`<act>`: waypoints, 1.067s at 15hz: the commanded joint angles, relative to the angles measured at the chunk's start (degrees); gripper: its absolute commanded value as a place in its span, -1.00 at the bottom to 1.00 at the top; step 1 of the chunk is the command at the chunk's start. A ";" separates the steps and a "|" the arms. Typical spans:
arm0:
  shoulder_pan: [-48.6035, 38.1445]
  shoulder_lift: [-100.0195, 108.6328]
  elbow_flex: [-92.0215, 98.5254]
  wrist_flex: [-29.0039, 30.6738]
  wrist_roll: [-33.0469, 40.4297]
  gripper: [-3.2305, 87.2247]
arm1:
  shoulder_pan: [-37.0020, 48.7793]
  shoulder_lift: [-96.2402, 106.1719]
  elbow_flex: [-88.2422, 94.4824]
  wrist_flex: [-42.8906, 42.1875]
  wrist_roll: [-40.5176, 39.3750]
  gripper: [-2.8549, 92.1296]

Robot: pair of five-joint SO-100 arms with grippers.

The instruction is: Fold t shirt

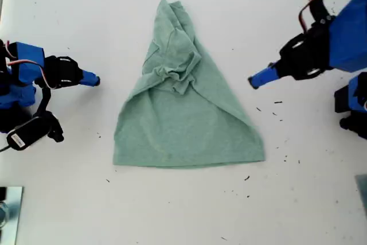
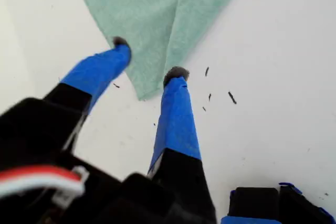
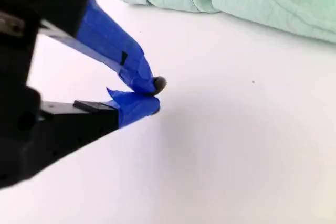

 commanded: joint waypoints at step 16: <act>-1.32 10.90 2.90 2.99 -0.62 -0.93 | -20.13 -10.55 49.66 -46.23 19.60 -0.32</act>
